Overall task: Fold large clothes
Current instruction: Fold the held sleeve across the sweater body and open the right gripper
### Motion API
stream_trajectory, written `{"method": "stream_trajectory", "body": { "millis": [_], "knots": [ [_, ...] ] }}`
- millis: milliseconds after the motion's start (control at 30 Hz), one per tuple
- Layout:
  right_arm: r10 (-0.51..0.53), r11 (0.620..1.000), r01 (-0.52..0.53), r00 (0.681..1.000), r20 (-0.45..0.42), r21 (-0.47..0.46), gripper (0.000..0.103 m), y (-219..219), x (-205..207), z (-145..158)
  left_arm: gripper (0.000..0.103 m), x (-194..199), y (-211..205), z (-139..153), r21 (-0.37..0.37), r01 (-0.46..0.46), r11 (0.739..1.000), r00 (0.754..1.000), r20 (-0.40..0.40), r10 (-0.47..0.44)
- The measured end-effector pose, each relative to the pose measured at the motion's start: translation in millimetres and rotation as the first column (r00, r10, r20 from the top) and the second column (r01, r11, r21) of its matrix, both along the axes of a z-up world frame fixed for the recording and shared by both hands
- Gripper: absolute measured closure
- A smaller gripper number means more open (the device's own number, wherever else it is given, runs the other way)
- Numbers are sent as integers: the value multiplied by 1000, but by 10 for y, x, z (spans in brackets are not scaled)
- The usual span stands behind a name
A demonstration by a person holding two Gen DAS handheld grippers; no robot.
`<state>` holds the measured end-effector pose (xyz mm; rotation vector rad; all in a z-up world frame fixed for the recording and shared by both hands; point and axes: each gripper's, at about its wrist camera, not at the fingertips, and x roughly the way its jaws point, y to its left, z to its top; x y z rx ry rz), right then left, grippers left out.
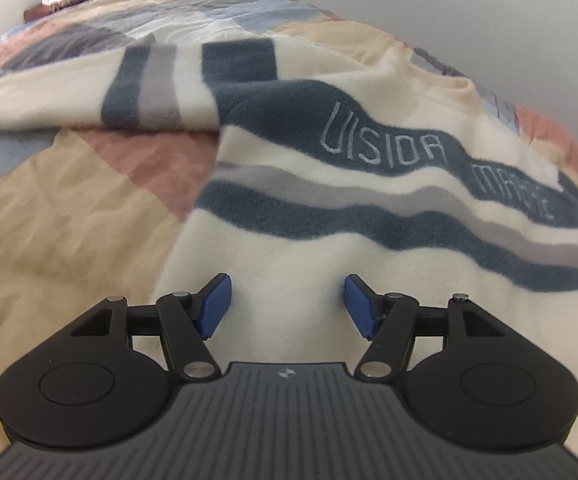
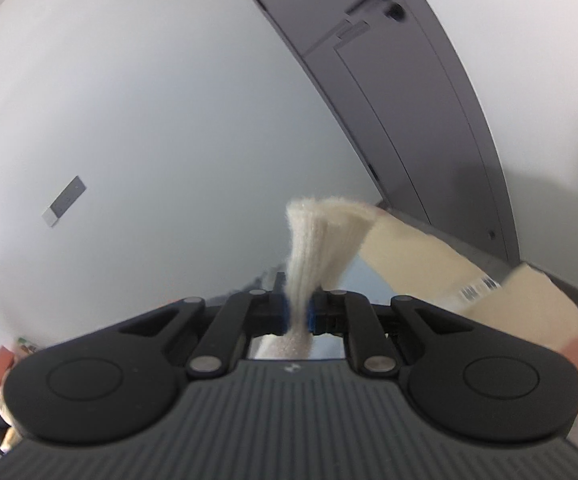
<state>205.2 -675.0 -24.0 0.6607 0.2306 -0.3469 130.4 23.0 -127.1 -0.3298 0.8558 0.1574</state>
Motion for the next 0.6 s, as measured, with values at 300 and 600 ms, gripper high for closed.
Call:
{"method": "stream_trajectory", "body": {
  "millis": [300,600],
  "knots": [
    [268,929,-225,956,116,-293,91,1296,-74,1097,35,-179,207,213,-94,-6,996,997,77,13],
    [591,742,-457,792,156,-490,91,2881,-387,1733,35,-452,566,433,-228,-40,973,979,185,84]
  ]
}}
